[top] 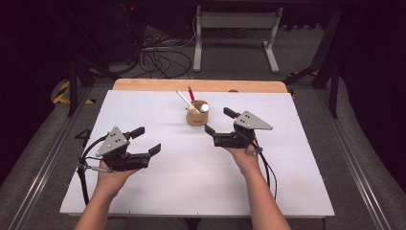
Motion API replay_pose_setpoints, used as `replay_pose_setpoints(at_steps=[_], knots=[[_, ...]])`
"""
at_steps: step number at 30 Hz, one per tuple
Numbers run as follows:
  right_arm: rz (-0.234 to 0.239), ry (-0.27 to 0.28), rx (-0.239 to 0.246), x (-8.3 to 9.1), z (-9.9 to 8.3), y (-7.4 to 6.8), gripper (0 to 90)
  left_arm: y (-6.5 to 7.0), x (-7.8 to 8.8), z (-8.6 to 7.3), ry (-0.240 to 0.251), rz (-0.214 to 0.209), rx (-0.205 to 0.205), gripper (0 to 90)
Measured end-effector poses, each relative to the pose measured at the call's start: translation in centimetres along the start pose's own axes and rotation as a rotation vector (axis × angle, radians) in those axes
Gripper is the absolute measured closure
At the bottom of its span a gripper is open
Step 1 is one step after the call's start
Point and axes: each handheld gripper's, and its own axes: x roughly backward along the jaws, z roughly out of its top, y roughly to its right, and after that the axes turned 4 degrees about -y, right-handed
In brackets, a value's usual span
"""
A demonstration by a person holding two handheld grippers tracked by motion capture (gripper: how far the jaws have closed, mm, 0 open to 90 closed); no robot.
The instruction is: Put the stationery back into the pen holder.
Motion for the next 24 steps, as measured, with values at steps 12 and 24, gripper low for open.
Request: replay_pose_setpoints(at_steps=[12,24], knots=[[0.017,0.004,-0.009,1.6,-0.1,-0.3,5.1,-0.2,0.3,0.0,0.004,0.006,0.006,18.6],[0.014,0.005,-0.023,3.2,-0.1,-0.2,3.3,-0.5,0.5,-0.1,0.008,0.014,-0.001,18.2]])
